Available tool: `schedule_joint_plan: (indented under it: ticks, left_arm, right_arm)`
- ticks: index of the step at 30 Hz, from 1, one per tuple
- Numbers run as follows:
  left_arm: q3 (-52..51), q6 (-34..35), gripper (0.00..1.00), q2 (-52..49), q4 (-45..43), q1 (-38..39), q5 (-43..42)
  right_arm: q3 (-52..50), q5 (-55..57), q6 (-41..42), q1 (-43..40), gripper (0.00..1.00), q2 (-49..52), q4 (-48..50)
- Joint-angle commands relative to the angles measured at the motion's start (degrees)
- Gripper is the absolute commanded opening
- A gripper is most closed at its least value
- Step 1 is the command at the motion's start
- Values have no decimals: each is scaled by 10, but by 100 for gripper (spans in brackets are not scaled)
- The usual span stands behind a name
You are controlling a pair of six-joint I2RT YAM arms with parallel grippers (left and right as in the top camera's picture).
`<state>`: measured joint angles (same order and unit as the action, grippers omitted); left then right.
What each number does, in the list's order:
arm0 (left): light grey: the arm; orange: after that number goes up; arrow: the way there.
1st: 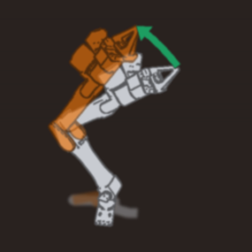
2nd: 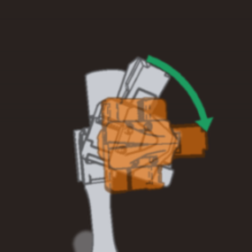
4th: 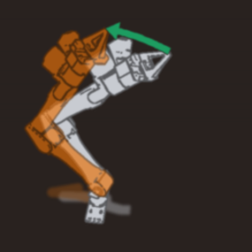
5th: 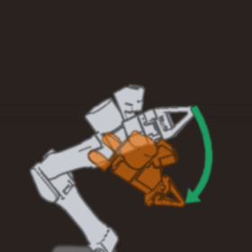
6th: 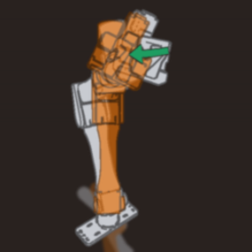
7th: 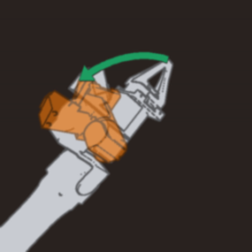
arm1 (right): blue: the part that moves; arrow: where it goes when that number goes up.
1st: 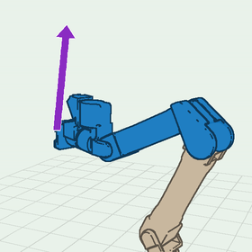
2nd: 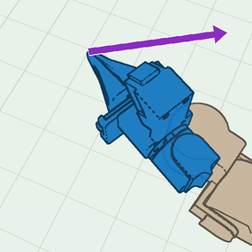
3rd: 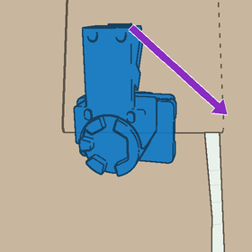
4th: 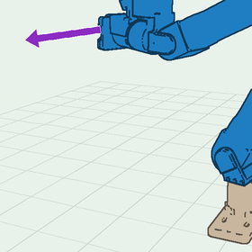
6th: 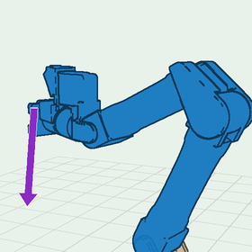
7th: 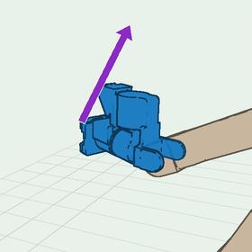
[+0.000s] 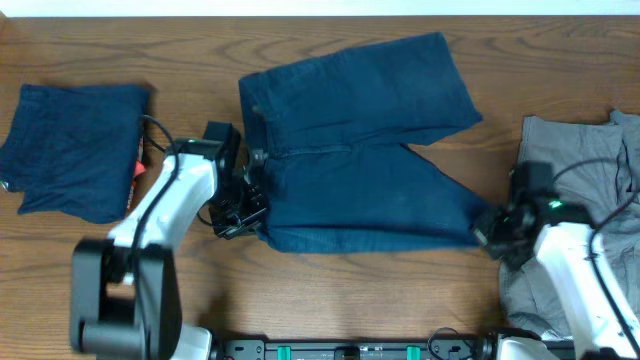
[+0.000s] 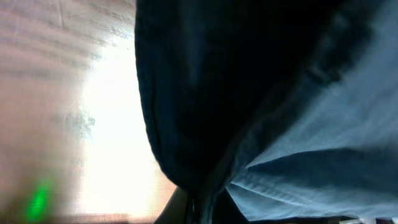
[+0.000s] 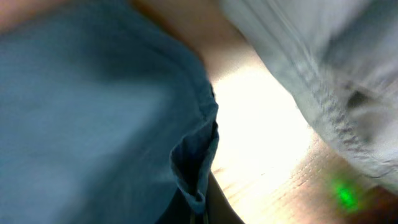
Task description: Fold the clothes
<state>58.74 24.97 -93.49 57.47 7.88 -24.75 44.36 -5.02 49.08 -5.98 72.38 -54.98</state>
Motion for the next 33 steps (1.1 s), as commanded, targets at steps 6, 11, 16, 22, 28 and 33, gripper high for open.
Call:
schedule_joint_plan:
  ticks: [6, 11, 16, 22, 28, 33]
  left_arm:
    - [-1, -24, 6, 201, 71, -4, 36]
    - [-1, -24, 6, 309, 93, -4, 36]
    - [-1, 28, 6, 361, 52, -4, 98]
    - [-1, 117, 6, 334, 2, -5, 161]
    - [-1, 223, 6, 265, -36, -5, 226]
    - [-1, 290, 6, 208, -81, -5, 289]
  right_arm:
    - [148, 58, -151, -46, 1, -64, -80]
    - [226, 63, -219, -45, 1, -94, -64]
    - [276, 47, -247, -33, 1, -90, 14]
    - [280, 31, -269, 18, 1, -56, 152]
    - [280, 31, -269, 65, 1, 32, 278]
    - [280, 31, -269, 97, 1, 123, 370]
